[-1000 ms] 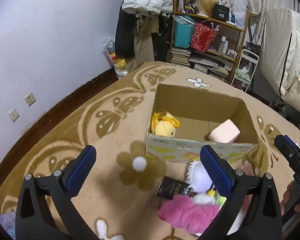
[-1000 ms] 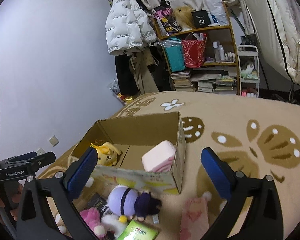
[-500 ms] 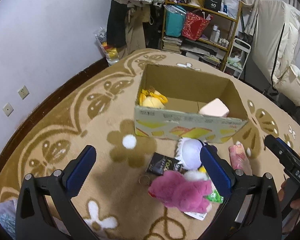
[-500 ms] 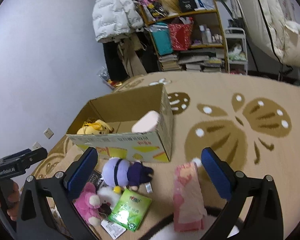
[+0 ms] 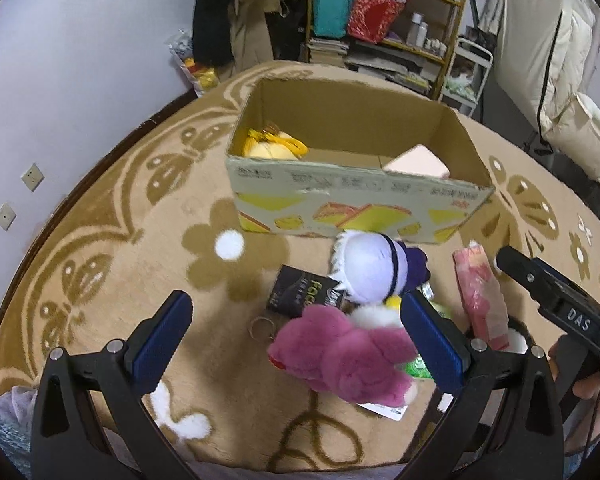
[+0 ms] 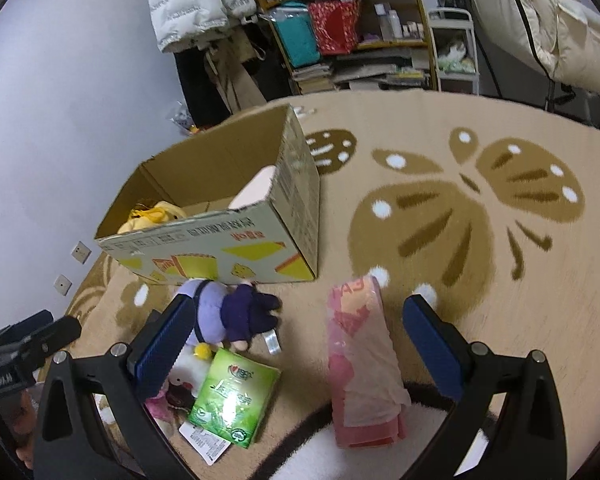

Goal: Organize soft objects
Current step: 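Grasp the pink plush with the left tool while the right tool grasps the pink wrapped item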

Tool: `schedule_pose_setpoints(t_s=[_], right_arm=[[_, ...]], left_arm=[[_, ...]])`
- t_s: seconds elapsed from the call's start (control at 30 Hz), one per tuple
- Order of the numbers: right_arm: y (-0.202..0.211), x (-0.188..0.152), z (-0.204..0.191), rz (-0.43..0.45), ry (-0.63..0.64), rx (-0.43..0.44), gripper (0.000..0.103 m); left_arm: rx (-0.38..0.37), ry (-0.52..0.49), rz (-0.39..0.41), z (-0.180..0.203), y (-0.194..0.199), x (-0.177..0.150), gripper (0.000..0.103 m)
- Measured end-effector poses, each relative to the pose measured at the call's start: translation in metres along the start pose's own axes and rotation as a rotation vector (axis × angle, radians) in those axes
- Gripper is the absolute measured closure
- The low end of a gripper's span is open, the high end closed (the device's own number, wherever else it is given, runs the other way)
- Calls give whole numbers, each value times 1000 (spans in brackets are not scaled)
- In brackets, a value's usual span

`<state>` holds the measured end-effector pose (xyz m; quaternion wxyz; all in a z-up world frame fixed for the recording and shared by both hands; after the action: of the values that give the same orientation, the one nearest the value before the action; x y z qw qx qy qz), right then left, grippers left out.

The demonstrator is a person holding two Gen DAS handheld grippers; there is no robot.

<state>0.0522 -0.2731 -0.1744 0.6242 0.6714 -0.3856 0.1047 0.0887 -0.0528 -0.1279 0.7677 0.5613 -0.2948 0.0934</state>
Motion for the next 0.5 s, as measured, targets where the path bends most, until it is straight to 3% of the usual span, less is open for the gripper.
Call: schedule_pose_setpoints(t_s=[0.5], right_arm=[[-35, -18, 12, -141, -55, -35, 0]], left_arm=[[-36, -62, -100, 31, -31, -18, 0]])
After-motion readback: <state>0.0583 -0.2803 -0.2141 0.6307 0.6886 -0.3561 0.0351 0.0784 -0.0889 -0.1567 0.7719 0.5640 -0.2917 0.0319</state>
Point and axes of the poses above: each gripper's, at about its wrist camera, not at the fingertips, and y roughly against the way its jaws point, z to its right, x to its top, the point moved 9 cm from there along -y, roughly the way its jaws point, and after that the axes turned 11 degrees about -x, right-handed, at the moved point
